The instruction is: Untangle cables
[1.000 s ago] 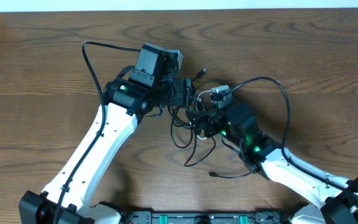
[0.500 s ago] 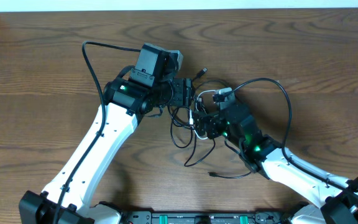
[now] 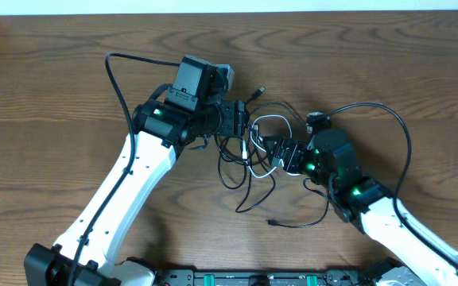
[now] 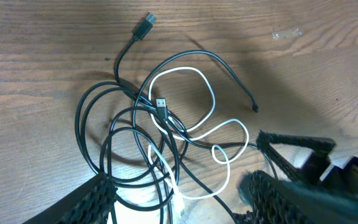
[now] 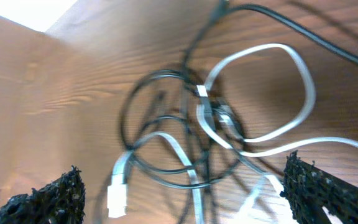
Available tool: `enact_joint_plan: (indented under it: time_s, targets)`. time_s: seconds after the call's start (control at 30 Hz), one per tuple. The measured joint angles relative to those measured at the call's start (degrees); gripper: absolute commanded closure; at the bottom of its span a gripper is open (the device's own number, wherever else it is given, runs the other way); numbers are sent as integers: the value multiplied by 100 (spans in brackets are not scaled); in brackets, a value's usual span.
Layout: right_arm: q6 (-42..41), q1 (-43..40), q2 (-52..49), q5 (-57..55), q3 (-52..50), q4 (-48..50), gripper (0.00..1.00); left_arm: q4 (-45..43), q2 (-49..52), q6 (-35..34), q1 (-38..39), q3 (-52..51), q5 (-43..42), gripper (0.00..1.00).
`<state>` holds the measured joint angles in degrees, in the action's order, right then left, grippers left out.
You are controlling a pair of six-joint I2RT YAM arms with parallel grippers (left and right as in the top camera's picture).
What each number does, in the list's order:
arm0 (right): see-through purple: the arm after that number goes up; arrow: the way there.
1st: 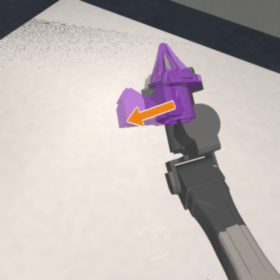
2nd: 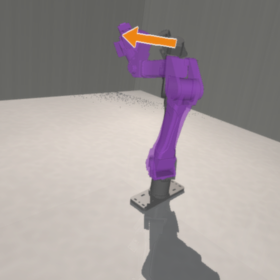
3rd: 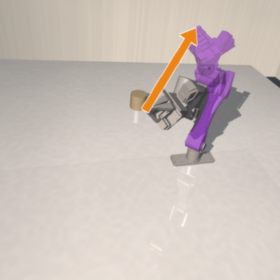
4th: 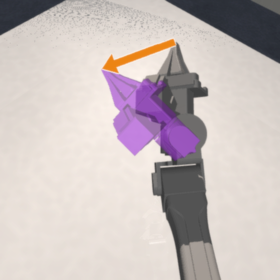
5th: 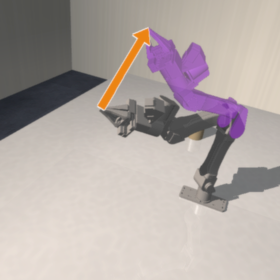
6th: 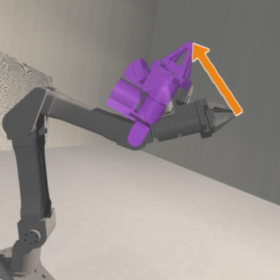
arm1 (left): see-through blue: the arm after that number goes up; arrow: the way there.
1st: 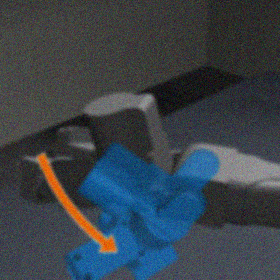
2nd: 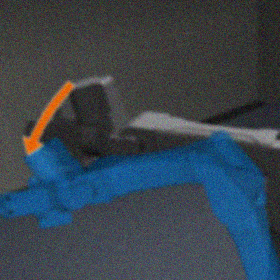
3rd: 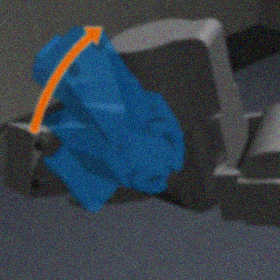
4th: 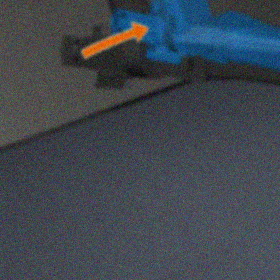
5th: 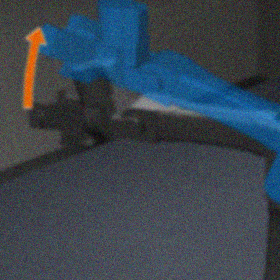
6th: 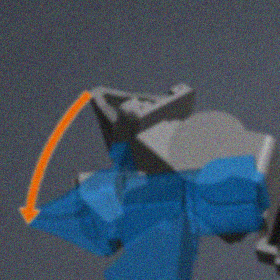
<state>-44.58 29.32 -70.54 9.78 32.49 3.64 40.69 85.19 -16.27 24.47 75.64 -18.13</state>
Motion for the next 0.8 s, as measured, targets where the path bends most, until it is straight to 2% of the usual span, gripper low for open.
enact_joint_plan:
  time_s: [0.03, 0.13, 0.17, 0.2, 0.33, 0.43, 0.53, 0.7, 0.8]
  targets:
    - [-9, 0, 59, 66, 0, 7, 5, -2, 0, 0, 0, 0, 0, 30]
    - [-17, 0, 197, 286, 0, 2, 30, 0, 0, 0, 0, 0, 0, 30]
    - [-11, 0, 203, 334, 0, -44, 29, 0, 0, 0, 0, 0, 0, 30]
    - [-39, 0, 203, 348, 0, -120, 24, -2, 0, 0, 0, 0, 0, 30]
    - [-306, 0, 197, 332, 2, -501, 23, -2, 0, 0, 0, 0, 0, 30]
    - [-772, 0, 151, 328, 4, -879, 20, -2, 0, 0, 0, 0, 2, 30]
    - [-1609, -2, -7, 260, 2, -1416, 20, 0, 0, 0, 0, 0, 42, 30]
    - [-2531, 2, -402, 214, 2, -1438, 27, -9, 0, 0, 0, 0, 44, 30]
    - [-2957, 17, -835, 195, 2, -1023, 33, -15, 0, 0, 0, 0, 44, 30]
